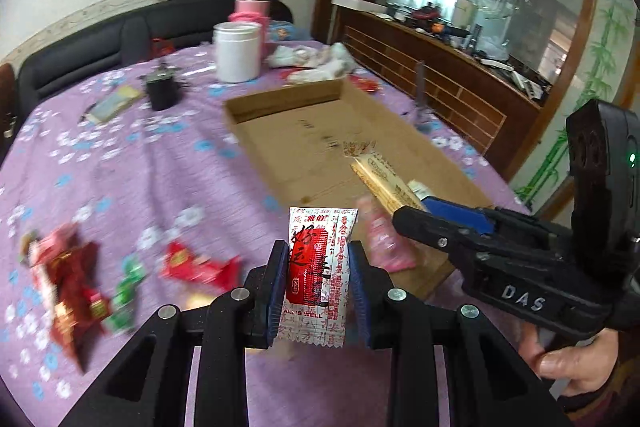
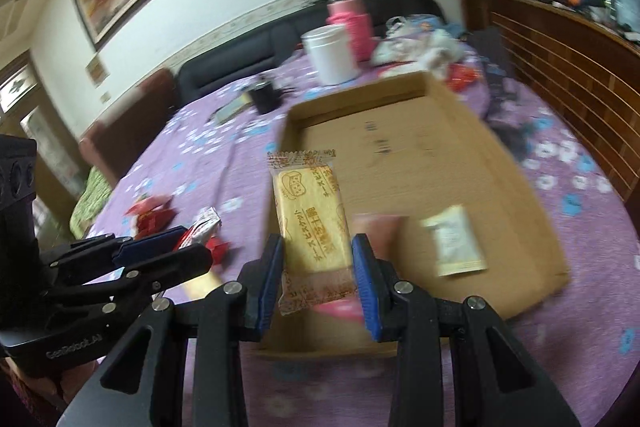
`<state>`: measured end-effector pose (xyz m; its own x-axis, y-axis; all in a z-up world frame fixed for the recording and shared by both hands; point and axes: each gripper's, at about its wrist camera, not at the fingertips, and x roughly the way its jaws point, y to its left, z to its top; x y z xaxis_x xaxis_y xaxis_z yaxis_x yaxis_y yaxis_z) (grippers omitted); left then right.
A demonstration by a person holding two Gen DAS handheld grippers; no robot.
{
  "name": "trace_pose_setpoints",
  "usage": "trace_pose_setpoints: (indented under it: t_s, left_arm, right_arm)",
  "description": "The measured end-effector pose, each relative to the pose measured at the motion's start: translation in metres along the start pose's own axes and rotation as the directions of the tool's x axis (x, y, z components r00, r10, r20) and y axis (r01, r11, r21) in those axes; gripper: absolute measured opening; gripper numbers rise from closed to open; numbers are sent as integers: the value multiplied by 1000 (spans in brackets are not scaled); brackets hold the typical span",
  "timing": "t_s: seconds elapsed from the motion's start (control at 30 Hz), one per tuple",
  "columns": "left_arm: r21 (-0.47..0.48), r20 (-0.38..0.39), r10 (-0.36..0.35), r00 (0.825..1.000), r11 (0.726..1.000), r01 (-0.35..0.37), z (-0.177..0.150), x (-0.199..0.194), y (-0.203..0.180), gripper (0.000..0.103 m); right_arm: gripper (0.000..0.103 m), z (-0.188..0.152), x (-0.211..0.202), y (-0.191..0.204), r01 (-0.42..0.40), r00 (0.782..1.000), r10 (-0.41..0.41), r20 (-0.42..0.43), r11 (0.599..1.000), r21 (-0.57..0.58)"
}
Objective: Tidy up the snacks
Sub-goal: 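Place the wafer packet in the tray with the left gripper while the right places the cake bar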
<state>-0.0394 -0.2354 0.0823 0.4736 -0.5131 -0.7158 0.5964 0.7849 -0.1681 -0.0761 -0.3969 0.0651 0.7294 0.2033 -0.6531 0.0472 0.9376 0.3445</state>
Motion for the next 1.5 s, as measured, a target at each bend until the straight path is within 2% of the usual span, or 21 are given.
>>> trace_pose_setpoints:
  t_s: [0.17, 0.37, 0.63, 1.03, 1.23, 1.5]
  left_arm:
    - [3, -35, -32, 999, 999, 32, 13, 35, -20, 30]
    - [-1, -75, -22, 997, 1000, 22, 15, 68, -30, 30]
    - [-8, -86, -9, 996, 1000, 9, 9, 84, -26, 30]
    - [-23, -77, -34, 996, 999, 32, 7, 77, -25, 32]
    - [-18, -49, -45, 998, 999, 44, 3, 56, -24, 32]
    - [-38, -19, -38, 999, 999, 37, -8, 25, -8, 32]
  right_arm:
    - [34, 2, 1, -28, 62, 998, -62, -2, 998, 33]
    - [34, 2, 12, -46, 95, 995, -94, -30, 995, 38]
    - [34, -2, 23, -49, 120, 992, -118, -55, 992, 35]
    - [34, 1, 12, -48, 133, 991, -132, -28, 990, 54]
    - [34, 4, -2, -39, 129, 992, -130, 6, 991, 47]
    - [34, 3, -7, -14, 94, 996, -94, 11, 995, 16]
